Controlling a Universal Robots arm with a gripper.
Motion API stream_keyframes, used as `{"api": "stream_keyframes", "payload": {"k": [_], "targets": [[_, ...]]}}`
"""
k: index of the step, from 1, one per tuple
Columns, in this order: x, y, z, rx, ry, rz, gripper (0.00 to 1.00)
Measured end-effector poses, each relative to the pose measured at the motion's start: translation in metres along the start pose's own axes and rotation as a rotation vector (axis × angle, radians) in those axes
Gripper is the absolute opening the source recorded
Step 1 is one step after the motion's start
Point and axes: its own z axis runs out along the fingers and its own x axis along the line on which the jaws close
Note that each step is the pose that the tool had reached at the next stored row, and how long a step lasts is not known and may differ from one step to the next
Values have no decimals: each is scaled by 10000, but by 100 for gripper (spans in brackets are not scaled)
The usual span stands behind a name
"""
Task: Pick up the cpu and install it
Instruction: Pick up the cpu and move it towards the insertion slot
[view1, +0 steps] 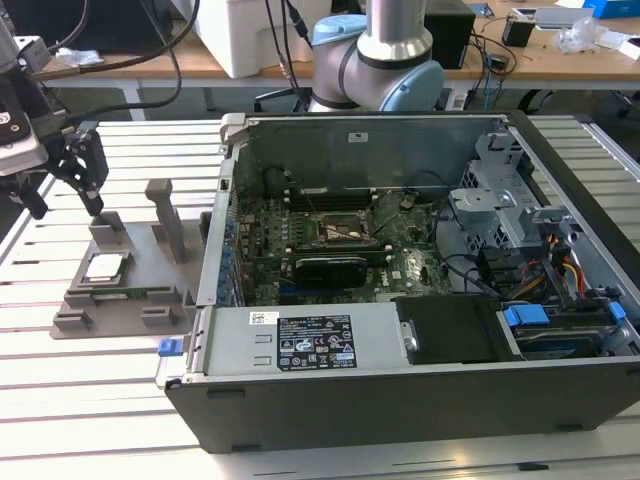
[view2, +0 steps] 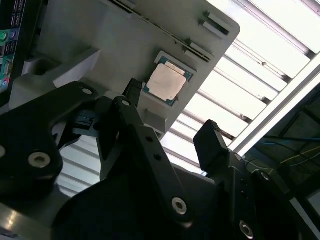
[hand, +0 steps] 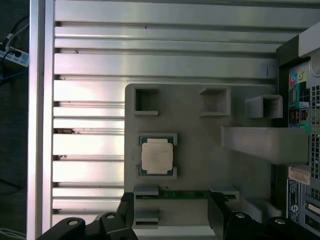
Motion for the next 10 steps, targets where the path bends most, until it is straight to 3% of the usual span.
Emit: {"api": "stream_keyframes", "payload": {"k": [10], "targets": [[79, 100, 213, -1, 1, -97, 69]]}}
